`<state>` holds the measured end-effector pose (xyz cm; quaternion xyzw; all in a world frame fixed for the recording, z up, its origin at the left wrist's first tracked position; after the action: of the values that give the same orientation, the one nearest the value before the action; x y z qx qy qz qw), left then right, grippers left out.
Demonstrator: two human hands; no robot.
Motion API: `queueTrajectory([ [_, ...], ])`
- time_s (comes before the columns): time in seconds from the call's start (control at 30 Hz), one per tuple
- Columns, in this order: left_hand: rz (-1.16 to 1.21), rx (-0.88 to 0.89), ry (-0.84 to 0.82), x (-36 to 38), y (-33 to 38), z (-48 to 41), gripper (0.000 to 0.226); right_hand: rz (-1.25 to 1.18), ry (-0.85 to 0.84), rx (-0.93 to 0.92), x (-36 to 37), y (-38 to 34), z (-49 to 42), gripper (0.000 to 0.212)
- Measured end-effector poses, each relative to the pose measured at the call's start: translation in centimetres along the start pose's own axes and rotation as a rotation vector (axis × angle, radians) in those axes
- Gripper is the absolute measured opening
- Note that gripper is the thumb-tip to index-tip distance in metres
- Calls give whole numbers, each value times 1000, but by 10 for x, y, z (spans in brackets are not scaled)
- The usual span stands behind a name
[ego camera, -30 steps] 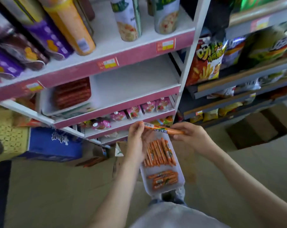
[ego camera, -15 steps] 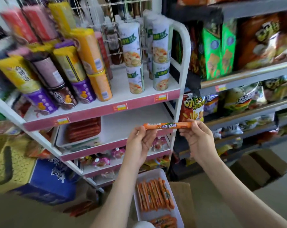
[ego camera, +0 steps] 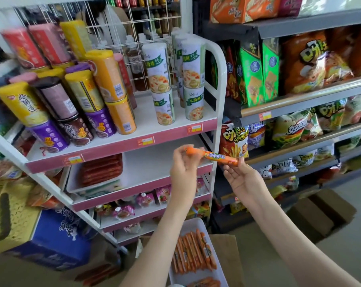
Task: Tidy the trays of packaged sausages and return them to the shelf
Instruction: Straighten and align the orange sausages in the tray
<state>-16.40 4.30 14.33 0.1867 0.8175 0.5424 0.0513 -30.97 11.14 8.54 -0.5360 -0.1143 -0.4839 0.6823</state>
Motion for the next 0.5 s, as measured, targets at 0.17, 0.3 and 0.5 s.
queueTrajectory([
  [0.17,-171,164,-164,27,19,7,10,394,-48,78,10,12,2,36],
  [0.3,-448,314,-242,22,27,3,11,915,-102,-175,42,-18,34,47],
  [0.5,-525,404,-213,17,21,10,30,1110,-153,-626,90,-43,82,27],
])
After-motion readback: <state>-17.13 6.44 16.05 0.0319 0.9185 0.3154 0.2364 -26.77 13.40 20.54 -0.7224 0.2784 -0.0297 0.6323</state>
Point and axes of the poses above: each hand's wrist, its own z-axis away from the middle knuckle, its own x-axis out of the palm, y = z × x, the point moved 7 cm from there along -z, towards the middle knuckle, and after that the axes turned 13 degrees about x, right-handed, at the moved point
